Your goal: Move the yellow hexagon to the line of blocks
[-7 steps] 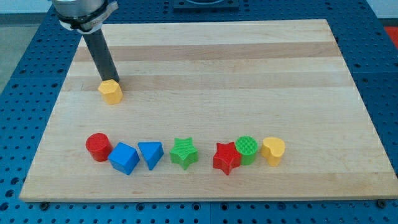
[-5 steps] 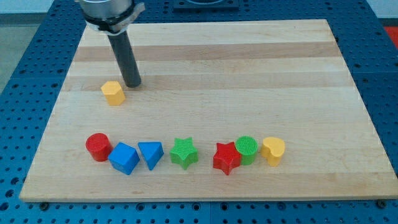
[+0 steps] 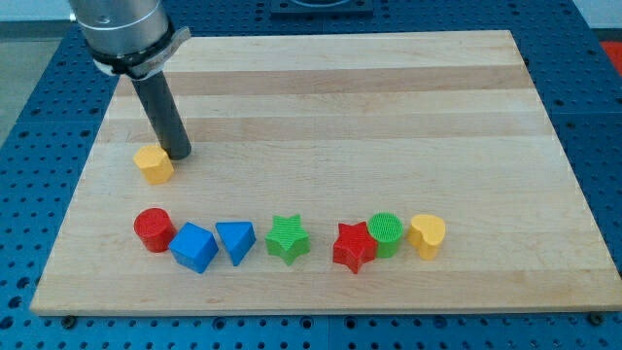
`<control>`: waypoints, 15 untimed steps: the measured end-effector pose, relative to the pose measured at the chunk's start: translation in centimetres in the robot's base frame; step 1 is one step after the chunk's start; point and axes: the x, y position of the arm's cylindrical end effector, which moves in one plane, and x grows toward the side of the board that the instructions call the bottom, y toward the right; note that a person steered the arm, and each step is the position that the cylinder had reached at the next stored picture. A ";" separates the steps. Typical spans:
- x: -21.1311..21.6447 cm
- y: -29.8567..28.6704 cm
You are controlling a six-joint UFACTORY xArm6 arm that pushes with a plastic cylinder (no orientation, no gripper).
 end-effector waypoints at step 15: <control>5.8 -5.2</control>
